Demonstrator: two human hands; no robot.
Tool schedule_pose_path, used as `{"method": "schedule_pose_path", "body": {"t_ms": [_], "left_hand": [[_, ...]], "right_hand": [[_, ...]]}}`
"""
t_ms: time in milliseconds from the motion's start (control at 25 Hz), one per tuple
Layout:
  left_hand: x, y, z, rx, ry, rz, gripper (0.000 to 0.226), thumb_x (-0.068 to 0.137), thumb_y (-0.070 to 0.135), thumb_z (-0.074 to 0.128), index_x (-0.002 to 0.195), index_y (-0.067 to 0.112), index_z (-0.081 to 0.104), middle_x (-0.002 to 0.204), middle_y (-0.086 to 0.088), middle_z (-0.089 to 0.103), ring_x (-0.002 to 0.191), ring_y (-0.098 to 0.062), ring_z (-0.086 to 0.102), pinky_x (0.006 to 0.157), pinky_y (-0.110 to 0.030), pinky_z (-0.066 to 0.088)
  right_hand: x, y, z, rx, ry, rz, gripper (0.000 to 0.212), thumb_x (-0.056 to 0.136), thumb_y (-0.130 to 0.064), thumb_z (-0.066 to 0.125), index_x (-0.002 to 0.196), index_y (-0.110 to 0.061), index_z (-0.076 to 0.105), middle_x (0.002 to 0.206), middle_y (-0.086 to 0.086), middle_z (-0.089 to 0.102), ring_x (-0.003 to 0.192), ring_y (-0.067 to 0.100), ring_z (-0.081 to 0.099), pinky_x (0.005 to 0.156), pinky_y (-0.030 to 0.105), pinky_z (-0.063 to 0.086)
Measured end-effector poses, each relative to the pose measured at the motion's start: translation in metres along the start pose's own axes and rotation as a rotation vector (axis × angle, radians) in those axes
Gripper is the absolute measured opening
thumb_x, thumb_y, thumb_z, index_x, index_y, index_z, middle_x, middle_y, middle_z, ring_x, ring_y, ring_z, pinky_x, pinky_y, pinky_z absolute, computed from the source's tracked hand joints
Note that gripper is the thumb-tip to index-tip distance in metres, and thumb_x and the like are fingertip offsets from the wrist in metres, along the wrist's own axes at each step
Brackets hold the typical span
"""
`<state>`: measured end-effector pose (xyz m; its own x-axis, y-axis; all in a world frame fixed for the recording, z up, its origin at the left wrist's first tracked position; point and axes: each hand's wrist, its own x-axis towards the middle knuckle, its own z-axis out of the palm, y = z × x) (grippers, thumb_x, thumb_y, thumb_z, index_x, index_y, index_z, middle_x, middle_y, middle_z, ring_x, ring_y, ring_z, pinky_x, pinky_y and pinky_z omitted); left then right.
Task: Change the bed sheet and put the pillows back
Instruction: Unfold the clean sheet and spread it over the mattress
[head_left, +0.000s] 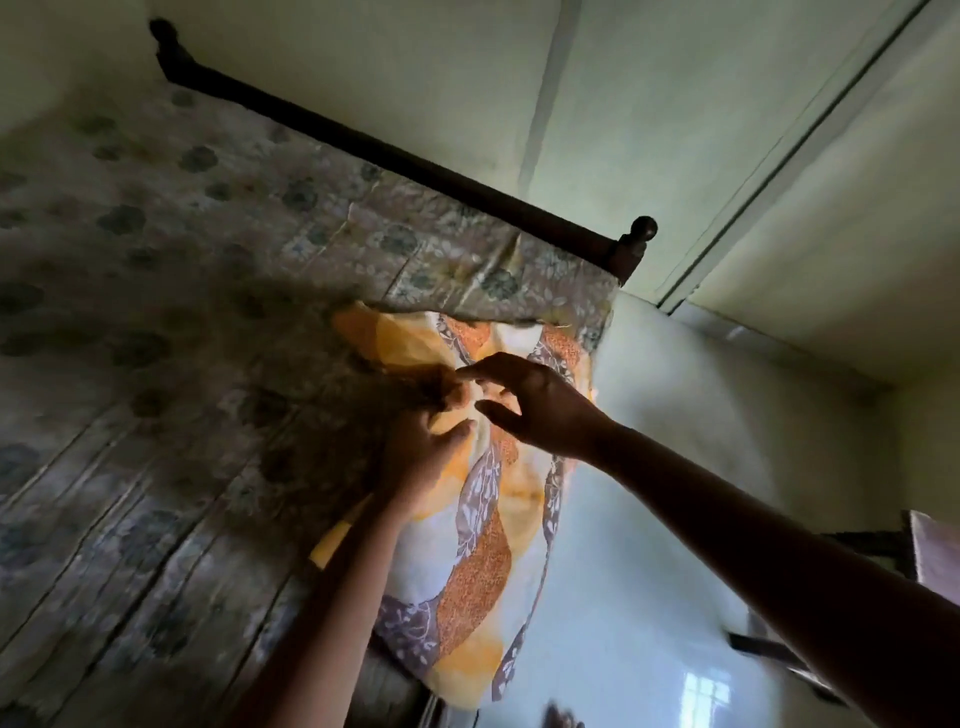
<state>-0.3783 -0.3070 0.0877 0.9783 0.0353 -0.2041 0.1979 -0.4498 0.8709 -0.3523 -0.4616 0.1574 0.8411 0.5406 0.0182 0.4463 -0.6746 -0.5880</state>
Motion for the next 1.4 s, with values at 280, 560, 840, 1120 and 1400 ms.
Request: {"method": "schedule_pose_path", "body": {"t_ms": [280,560,840,1120,1400], "left_hand": [[0.012,0.167,0.026,0.359,-0.482,0.331,0.031,0.072,0.027,0.078,0.096,0.011,0.068,0.104,0.001,0.065,0.087,-0.013,0.063,0.071,-0.020,0.045],[-0.024,0.338,0.114,0.931,-0.473,0.765,0.049,0.074,0.039,0.074,0.116,0.014,0.064,0.113,-0.004,0.067,0.098,-0.016,0.062,0.080,-0.025,0.048],[0.001,0.385,0.210,1.014,-0.528,0.900,0.071,0.063,0.043,0.080,0.124,0.016,0.056,0.114,-0.001,0.056,0.104,-0.014,0.052,0.084,-0.023,0.040],[0.108,0.400,0.317,0.928,-0.617,0.916,0.033,0.069,0.028,0.080,0.093,0.007,0.072,0.089,-0.009,0.072,0.086,-0.020,0.065,0.069,-0.027,0.043],[0.248,0.448,0.398,0.771,-0.703,1.048,0.013,0.079,0.010,0.069,0.091,0.012,0.074,0.091,-0.007,0.073,0.085,-0.018,0.066,0.075,-0.025,0.050]], "right_hand": [[-0.077,0.037,-0.135,-0.367,0.027,-0.107,0.057,0.071,-0.005,0.071,0.127,-0.010,0.057,0.127,0.014,0.057,0.118,0.032,0.052,0.097,0.040,0.046],[-0.199,0.116,-0.232,-0.360,0.183,0.135,0.032,0.086,-0.039,0.062,0.105,-0.014,0.063,0.098,0.010,0.069,0.097,0.031,0.061,0.081,0.036,0.046],[-0.288,0.171,-0.285,-0.262,0.644,0.261,0.030,0.083,-0.029,0.052,0.107,-0.020,0.067,0.091,0.002,0.071,0.077,0.025,0.067,0.060,0.029,0.046],[-0.284,0.244,-0.328,-0.435,0.660,0.414,0.027,0.088,-0.018,0.060,0.115,-0.020,0.066,0.098,-0.002,0.071,0.077,0.020,0.067,0.059,0.031,0.053],[-0.217,0.332,-0.385,-0.497,0.694,0.663,0.019,0.090,-0.028,0.059,0.106,-0.025,0.070,0.085,-0.005,0.067,0.069,0.018,0.062,0.054,0.024,0.039]]}}
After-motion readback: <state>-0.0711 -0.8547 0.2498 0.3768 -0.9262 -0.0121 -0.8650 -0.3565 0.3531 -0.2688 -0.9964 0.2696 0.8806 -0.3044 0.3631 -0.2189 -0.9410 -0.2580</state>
